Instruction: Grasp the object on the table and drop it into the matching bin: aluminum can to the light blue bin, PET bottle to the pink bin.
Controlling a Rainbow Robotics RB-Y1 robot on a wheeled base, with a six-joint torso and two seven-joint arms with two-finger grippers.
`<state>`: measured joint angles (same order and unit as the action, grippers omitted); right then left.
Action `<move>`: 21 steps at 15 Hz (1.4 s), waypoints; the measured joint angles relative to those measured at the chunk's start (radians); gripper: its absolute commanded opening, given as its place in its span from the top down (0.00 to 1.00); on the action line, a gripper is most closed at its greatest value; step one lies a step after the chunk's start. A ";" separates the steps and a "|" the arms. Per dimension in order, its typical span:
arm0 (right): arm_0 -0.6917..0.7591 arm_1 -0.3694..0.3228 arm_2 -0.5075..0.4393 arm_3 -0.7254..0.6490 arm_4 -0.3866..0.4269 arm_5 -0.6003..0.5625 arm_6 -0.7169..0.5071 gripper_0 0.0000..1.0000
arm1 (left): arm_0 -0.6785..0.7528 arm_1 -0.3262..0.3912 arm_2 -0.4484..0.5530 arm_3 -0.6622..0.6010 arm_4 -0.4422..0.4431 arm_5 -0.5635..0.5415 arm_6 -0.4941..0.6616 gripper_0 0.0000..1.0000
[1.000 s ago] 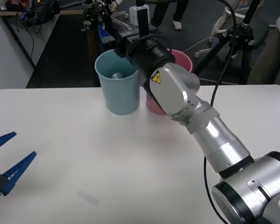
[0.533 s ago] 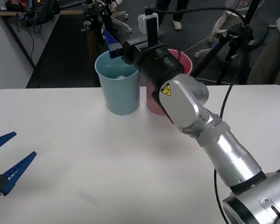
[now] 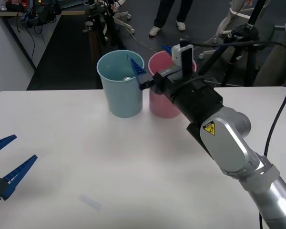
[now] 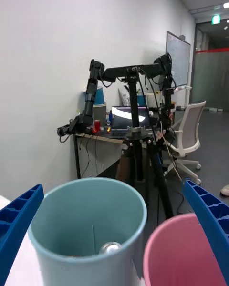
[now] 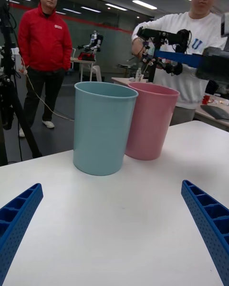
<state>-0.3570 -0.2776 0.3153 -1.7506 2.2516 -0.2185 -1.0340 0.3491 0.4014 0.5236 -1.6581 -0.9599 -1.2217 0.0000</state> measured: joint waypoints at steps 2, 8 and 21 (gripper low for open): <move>0.090 -0.047 -0.022 -0.108 -0.014 -0.043 0.000 0.00 | 0.000 0.000 0.000 0.000 0.000 0.000 0.000 0.00; 0.327 -0.206 -0.139 -0.314 -0.312 -0.116 0.154 0.00 | 0.000 0.000 0.000 0.000 0.000 0.000 0.000 0.00; 0.713 -0.093 -0.731 -0.333 -0.936 -0.731 0.687 0.00 | 0.000 0.000 0.000 0.000 0.000 0.000 0.000 0.00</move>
<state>0.3562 -0.3703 -0.4158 -2.0834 1.3156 -0.9497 -0.3475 0.3491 0.4014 0.5236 -1.6580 -0.9599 -1.2217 0.0000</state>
